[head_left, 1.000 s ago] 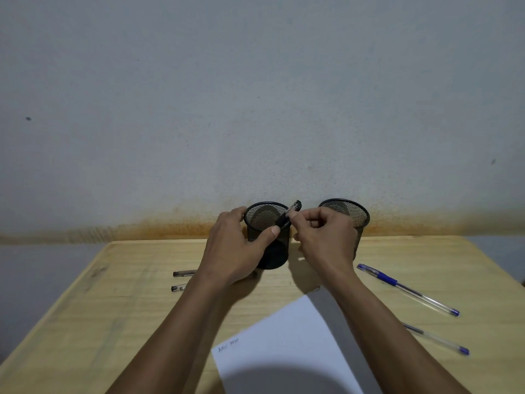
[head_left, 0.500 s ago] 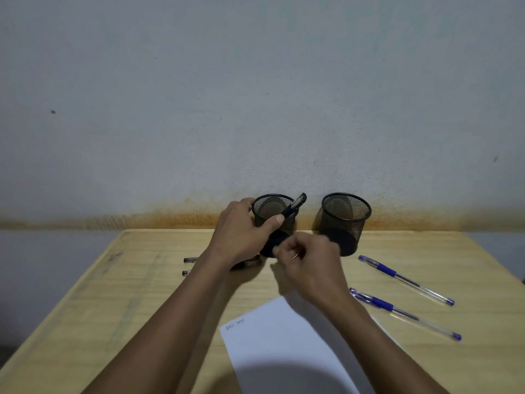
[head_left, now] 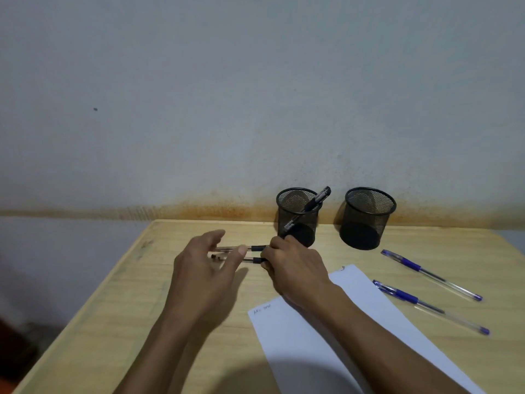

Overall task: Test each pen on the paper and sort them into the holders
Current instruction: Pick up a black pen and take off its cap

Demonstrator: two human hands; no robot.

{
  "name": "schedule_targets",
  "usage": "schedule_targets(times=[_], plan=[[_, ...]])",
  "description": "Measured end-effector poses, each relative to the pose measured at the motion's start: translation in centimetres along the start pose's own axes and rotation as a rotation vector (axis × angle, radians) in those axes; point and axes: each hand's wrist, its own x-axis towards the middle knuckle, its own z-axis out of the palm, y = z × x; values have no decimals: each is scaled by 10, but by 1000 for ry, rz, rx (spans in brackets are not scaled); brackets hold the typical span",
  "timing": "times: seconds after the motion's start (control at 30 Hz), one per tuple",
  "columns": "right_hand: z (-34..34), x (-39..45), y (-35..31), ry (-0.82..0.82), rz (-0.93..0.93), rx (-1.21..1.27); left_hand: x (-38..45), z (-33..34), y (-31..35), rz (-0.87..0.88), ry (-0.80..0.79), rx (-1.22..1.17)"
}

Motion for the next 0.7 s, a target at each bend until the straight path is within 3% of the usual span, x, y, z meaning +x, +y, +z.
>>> schedule_targets(times=[0.23,0.33,0.57,0.7], plan=[[-7,-5,-8,-48,-48,-72,-53,-15,-19,-77,106,-62],[-33,-20,-9,-65,110,254,-66,-17,-16,-65,113,-91],[-83,-88,-20,169,480,1075,-96,-8,18,144,-83,-77],[-98,-124,-26,128,585,1269,-114,7,40,262,-193,-109]])
